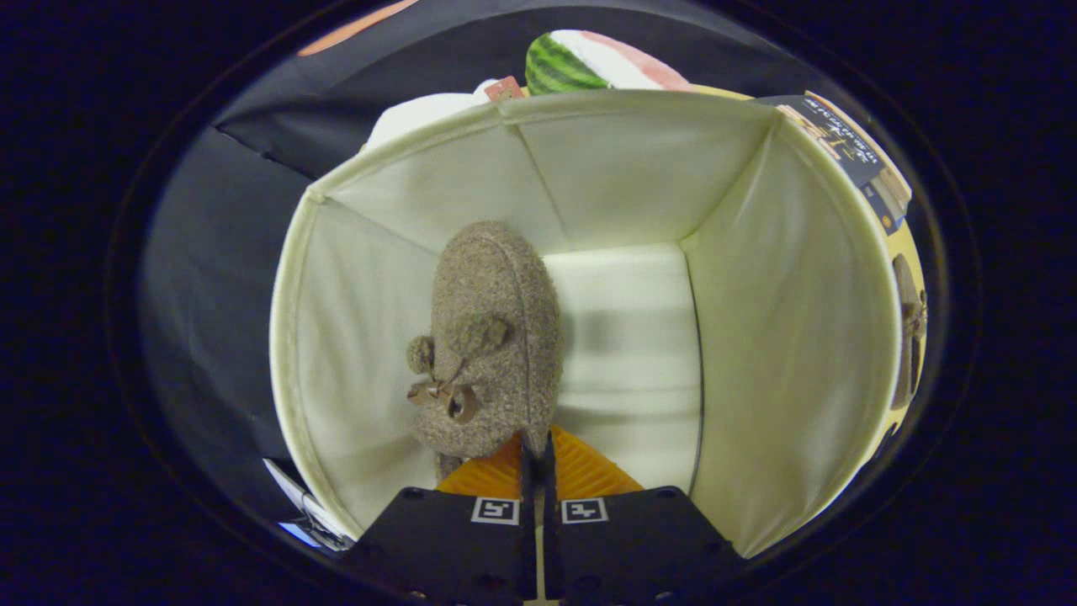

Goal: Open the storage box then place both shoes into the box .Put the left shoe in first, then the right shoe, with the right side of both shoes facing outward in a uniform manner.

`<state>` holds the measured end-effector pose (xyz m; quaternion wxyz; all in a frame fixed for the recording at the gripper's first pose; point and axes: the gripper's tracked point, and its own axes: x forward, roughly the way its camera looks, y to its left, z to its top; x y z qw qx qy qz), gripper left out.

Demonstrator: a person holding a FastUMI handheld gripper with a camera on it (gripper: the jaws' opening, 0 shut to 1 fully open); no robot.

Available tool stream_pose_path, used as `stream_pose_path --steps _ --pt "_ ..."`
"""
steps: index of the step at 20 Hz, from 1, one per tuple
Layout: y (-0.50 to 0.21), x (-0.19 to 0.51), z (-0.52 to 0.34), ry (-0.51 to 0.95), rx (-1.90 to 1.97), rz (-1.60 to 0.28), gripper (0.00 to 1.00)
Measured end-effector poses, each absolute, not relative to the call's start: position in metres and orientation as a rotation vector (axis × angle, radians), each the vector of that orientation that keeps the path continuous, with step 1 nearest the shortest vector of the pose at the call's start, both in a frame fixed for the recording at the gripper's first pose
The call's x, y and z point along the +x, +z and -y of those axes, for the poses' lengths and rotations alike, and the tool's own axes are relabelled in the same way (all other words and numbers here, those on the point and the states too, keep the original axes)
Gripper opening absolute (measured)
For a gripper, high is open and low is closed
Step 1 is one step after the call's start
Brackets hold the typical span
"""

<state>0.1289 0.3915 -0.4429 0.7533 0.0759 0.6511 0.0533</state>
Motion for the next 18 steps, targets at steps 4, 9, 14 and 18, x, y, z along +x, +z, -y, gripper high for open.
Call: stream_pose_path --steps 4,9,14,18 --pt "-0.437 0.129 -0.399 0.202 0.162 -1.402 0.28" --pt "-0.393 0.117 -0.392 0.262 0.094 -1.345 0.96" --pt "-0.317 0.101 -0.373 0.337 0.099 -1.286 0.97" --pt "-0.267 0.105 -0.335 0.368 0.099 -1.213 0.96"
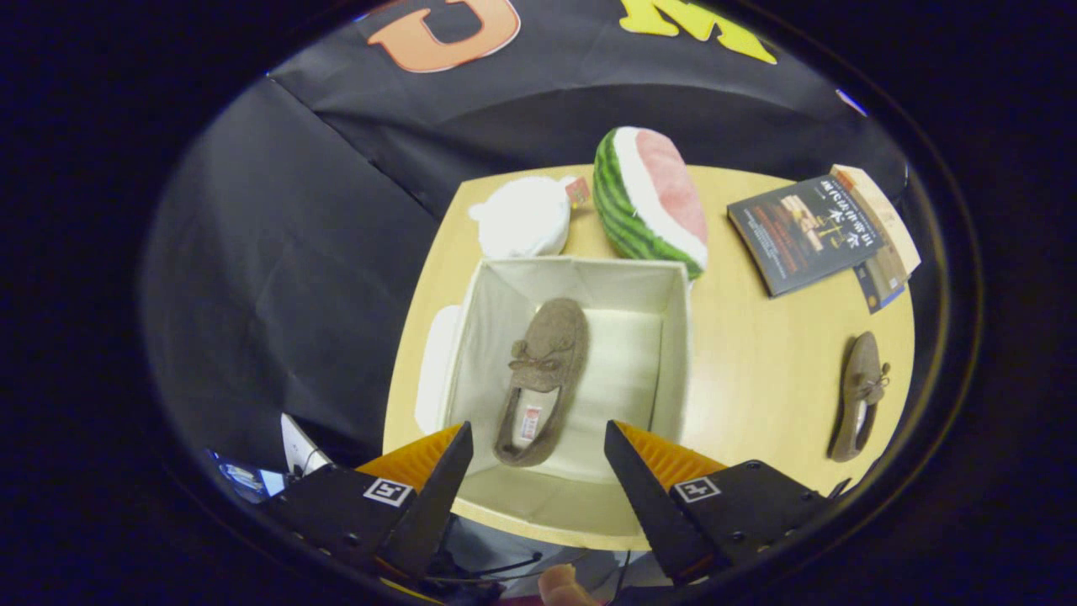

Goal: Open the storage box then place both shoes into the box .Put the left shoe in first, then the right shoe, with the right side of both shoes facing outward in a uniform manner.

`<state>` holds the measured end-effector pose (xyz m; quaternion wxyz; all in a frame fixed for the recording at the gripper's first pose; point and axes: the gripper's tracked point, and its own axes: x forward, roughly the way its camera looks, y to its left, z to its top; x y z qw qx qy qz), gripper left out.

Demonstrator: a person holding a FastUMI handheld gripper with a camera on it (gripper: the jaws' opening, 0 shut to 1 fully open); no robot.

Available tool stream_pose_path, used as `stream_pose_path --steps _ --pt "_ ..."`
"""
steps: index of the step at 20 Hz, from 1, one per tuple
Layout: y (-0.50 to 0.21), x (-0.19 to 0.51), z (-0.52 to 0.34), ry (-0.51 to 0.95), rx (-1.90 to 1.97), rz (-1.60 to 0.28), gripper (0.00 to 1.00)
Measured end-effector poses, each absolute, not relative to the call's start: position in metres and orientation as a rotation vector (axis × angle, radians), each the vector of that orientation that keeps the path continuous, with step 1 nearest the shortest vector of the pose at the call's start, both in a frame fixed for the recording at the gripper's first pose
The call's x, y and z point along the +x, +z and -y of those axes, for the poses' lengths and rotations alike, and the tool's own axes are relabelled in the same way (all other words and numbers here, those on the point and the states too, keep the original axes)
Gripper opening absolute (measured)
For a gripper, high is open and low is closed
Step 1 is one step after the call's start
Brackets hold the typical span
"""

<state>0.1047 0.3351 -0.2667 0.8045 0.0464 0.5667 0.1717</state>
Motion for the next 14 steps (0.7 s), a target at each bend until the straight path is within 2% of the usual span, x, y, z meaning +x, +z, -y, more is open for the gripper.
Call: stream_pose_path --steps 5,14 --pt "-0.252 0.107 -0.262 0.348 0.12 -1.181 0.96" --pt "-0.305 0.109 -0.074 0.192 0.074 -1.217 0.96"
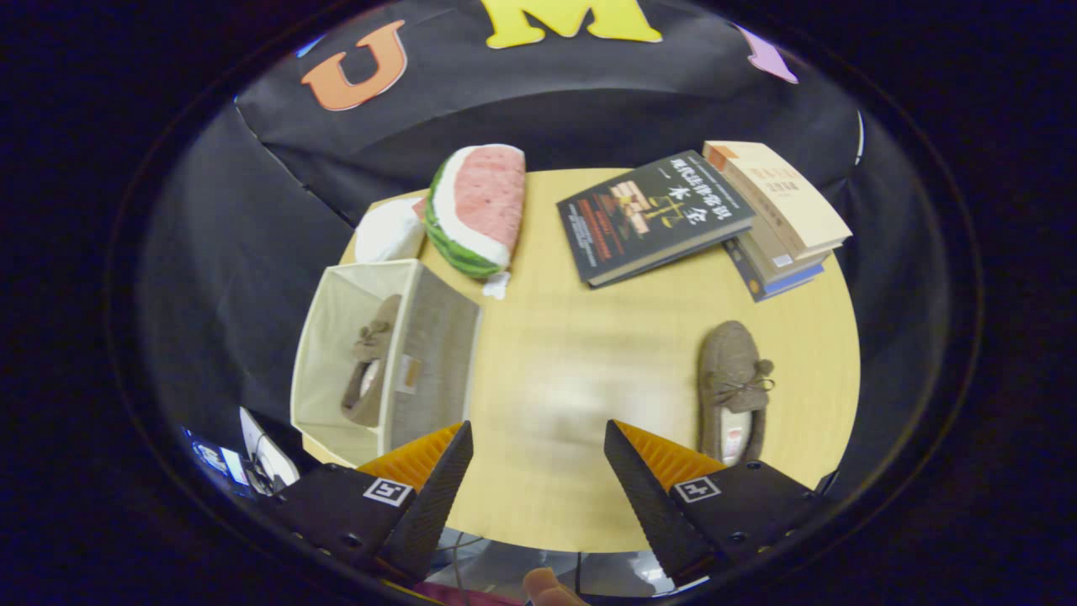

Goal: Open the storage box then place both shoes into the box .Put the left shoe in first, then the right shoe, with the right side of both shoes facing outward in a uniform manner.

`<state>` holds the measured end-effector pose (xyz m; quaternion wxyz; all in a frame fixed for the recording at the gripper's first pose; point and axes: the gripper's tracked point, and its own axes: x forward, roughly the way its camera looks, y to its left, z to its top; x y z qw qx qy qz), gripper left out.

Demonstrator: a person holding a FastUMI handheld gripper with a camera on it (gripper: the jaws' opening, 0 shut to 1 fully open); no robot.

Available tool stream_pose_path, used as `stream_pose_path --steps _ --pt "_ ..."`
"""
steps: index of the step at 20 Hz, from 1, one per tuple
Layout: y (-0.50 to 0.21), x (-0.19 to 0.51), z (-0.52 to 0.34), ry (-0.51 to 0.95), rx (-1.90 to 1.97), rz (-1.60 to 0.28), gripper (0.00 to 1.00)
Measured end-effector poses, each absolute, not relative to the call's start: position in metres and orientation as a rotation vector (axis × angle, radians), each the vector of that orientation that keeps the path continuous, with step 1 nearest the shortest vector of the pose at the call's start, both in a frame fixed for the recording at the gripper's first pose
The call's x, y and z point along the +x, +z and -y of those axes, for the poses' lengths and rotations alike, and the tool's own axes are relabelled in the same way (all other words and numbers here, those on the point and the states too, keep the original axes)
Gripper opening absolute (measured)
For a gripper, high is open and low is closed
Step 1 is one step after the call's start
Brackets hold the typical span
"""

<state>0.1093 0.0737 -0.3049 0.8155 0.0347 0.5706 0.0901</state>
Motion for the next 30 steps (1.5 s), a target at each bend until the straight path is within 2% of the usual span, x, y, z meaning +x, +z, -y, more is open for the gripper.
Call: stream_pose_path --steps 9,13,21,26,29,30 --pt "-0.368 0.122 0.086 0.061 0.012 -1.247 0.97" --pt "-0.399 0.11 0.121 0.05 -0.037 -1.304 0.97" --pt "-0.454 0.137 0.164 -0.004 -0.116 -1.311 0.97" --pt "-0.464 0.142 0.151 0.037 -0.064 -1.315 0.8" --pt "-0.469 0.142 0.135 0.073 -0.006 -1.316 0.31" --pt "-0.469 0.141 0.134 0.057 0.002 -1.317 0.23"
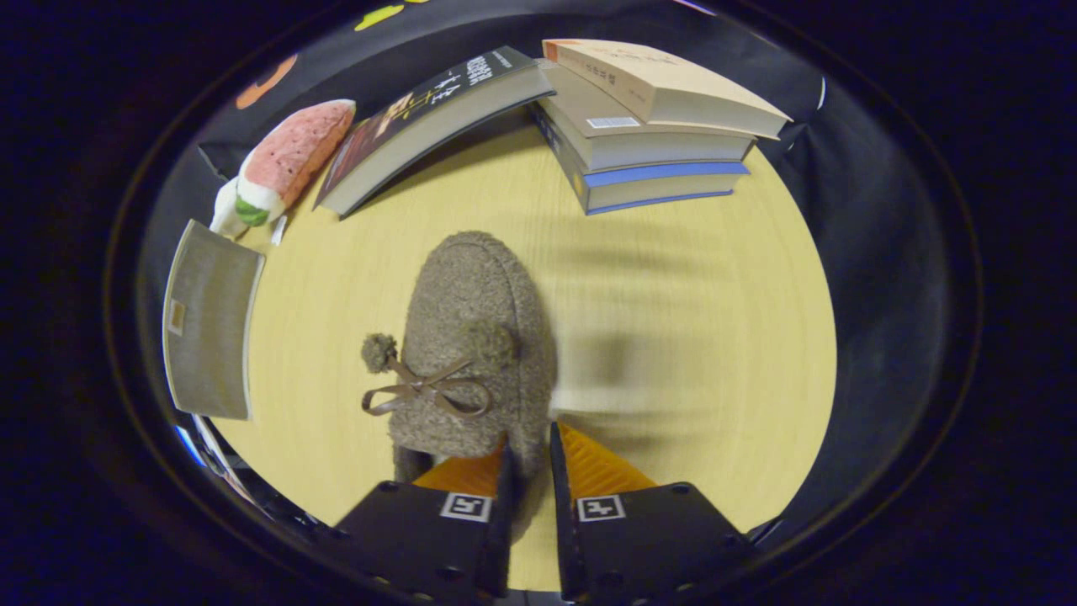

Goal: Open the storage box then place both shoes into the box .Put the left shoe in first, then the right shoe, with the right side of both shoes facing outward in a uniform manner.

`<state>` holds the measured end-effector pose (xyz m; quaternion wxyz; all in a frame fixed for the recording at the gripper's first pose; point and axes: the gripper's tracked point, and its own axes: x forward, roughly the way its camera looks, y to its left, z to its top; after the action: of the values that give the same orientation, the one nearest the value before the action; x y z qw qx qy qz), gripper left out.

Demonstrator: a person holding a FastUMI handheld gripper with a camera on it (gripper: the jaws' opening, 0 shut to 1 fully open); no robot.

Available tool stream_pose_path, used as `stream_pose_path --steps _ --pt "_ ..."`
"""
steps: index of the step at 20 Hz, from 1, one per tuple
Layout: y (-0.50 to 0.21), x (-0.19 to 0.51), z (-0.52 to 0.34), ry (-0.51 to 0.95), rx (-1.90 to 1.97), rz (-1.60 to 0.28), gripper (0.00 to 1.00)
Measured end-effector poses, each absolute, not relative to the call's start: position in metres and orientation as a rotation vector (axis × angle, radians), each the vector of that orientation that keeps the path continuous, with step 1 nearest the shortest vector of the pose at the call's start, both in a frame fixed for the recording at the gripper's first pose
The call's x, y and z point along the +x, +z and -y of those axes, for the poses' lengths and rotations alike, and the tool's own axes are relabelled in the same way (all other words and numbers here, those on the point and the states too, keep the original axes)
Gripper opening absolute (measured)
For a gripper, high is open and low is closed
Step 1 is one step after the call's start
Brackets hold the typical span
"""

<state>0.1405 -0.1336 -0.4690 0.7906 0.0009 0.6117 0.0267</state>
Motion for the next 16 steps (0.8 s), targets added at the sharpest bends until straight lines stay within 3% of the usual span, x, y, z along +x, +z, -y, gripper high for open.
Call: stream_pose_path --steps 1,2,3,16 --pt "-0.468 0.14 0.133 0.047 0.003 -1.323 0.11" --pt "-0.467 0.142 0.134 0.041 0.018 -1.316 0.11" --pt "-0.466 0.14 0.131 0.035 0.057 -1.316 0.01" --pt "-0.382 0.12 0.058 0.039 0.284 -1.245 0.01"
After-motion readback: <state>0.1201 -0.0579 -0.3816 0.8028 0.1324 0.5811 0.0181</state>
